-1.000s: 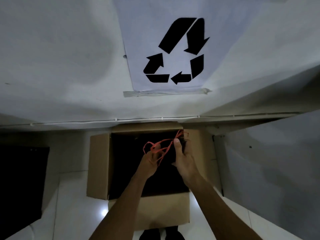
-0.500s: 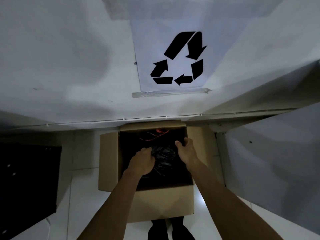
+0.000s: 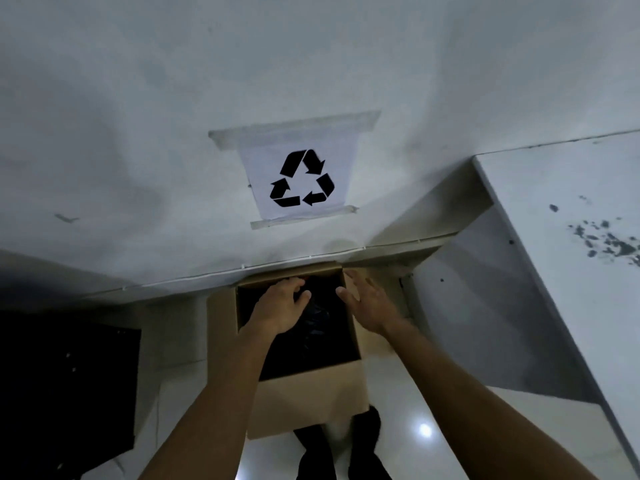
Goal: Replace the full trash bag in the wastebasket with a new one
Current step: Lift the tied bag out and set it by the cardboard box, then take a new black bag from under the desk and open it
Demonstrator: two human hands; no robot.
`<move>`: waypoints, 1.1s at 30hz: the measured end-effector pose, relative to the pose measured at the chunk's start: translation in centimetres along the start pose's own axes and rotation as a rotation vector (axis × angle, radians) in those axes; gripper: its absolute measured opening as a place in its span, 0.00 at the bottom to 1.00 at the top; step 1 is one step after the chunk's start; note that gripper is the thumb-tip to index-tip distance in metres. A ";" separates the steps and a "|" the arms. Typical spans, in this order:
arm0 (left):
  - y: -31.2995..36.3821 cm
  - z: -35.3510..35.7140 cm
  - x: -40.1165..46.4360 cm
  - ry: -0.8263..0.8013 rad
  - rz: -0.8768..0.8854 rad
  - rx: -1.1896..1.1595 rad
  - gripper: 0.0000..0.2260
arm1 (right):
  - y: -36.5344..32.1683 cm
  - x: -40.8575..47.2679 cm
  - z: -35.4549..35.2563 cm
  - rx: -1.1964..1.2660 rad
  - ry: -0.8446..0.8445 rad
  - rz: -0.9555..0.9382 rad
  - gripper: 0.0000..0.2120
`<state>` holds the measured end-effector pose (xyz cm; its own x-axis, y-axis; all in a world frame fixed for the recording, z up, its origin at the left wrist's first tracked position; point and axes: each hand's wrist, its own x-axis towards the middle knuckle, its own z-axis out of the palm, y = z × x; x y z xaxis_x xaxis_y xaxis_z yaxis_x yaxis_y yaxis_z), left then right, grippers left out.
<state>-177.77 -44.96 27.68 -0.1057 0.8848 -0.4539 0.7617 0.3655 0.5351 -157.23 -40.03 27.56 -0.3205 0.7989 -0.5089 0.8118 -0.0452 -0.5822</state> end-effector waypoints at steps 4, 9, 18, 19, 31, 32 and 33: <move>5.0 -1.8 -3.7 0.057 0.087 0.036 0.19 | 1.3 -5.2 -4.3 -0.046 0.045 -0.054 0.30; 12.8 -1.3 -8.5 0.091 0.166 0.065 0.17 | 4.9 -12.2 -10.4 -0.063 0.124 -0.071 0.29; 31.0 8.2 -17.3 0.109 0.338 0.150 0.19 | 17.6 -27.0 -20.4 -0.093 0.287 -0.110 0.30; 33.2 9.5 -18.1 0.107 0.360 0.152 0.19 | 19.3 -28.6 -21.4 -0.086 0.305 -0.100 0.30; 56.0 25.0 -21.8 0.048 0.735 0.156 0.18 | 38.7 -42.9 -33.5 0.062 0.559 0.059 0.30; 57.3 26.1 -21.8 0.036 0.752 0.148 0.18 | 40.2 -43.5 -34.5 0.067 0.567 0.071 0.30; 58.9 27.4 -21.6 0.024 0.770 0.142 0.18 | 41.9 -44.2 -35.7 0.071 0.574 0.086 0.30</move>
<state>-113.10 -50.45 49.52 0.4725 0.8810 0.0244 0.7006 -0.3922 0.5961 -91.58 -55.84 48.27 0.0775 0.9867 -0.1428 0.7820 -0.1490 -0.6053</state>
